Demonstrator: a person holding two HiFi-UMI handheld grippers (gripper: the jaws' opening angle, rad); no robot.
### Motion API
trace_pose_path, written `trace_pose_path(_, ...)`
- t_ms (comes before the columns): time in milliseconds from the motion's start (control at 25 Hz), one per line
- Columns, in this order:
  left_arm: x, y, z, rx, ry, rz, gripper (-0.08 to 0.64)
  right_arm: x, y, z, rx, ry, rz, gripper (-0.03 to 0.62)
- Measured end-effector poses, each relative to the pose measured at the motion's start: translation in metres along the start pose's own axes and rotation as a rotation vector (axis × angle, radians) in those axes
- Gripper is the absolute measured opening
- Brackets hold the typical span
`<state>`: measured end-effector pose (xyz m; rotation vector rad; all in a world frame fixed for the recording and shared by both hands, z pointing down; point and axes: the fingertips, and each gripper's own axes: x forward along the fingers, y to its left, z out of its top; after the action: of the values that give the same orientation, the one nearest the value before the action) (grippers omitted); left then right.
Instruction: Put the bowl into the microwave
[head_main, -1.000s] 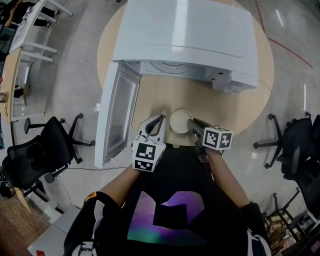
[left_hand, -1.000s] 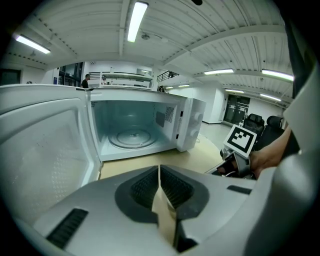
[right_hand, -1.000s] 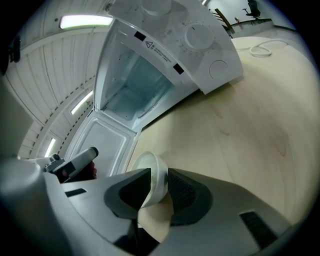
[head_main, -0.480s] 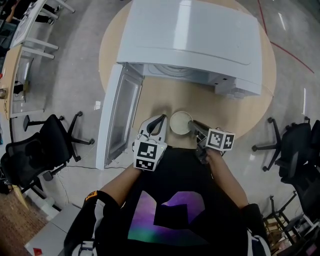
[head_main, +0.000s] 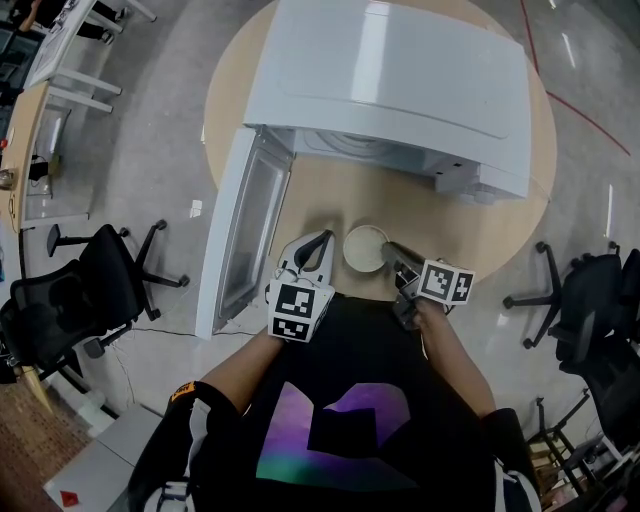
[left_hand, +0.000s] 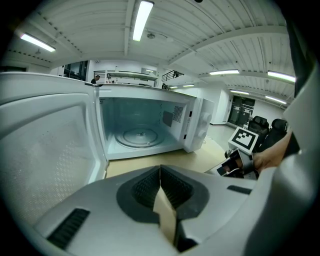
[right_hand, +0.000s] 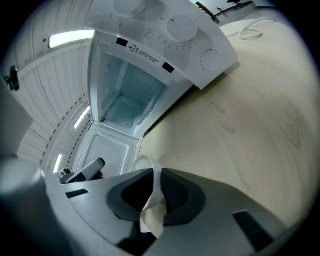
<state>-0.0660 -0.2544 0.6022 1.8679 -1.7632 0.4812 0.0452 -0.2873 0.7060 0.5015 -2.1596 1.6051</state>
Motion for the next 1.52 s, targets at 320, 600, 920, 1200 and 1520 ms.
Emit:
trace_pose_path(320, -0.005, 0.008, 0.003, -0.008, -0.013, 0.015, 0.048, -0.005, 0.031, 0.033, 0.008, -0.093, 0.043, 0.060)
trace_pose_path(600, -0.006, 0.016, 0.013, -0.026, -0.047, 0.040, 0.048, -0.009, 0.061, 0.064, 0.021, -0.171, 0.086, 0.060)
trace_pose_path(920, -0.003, 0.023, 0.034, -0.042, -0.097, 0.062, 0.048, -0.015, 0.084, 0.086, 0.032, -0.227, 0.115, 0.060)
trace_pose_path(1200, 0.007, 0.033, 0.045, -0.038, -0.105, 0.105, 0.048, -0.011, 0.084, 0.112, 0.063, -0.283, 0.101, 0.060)
trace_pose_path(1520, 0.022, 0.048, 0.043, -0.051, -0.086, 0.144, 0.048, 0.008, 0.085, 0.138, 0.102, -0.344, 0.090, 0.060)
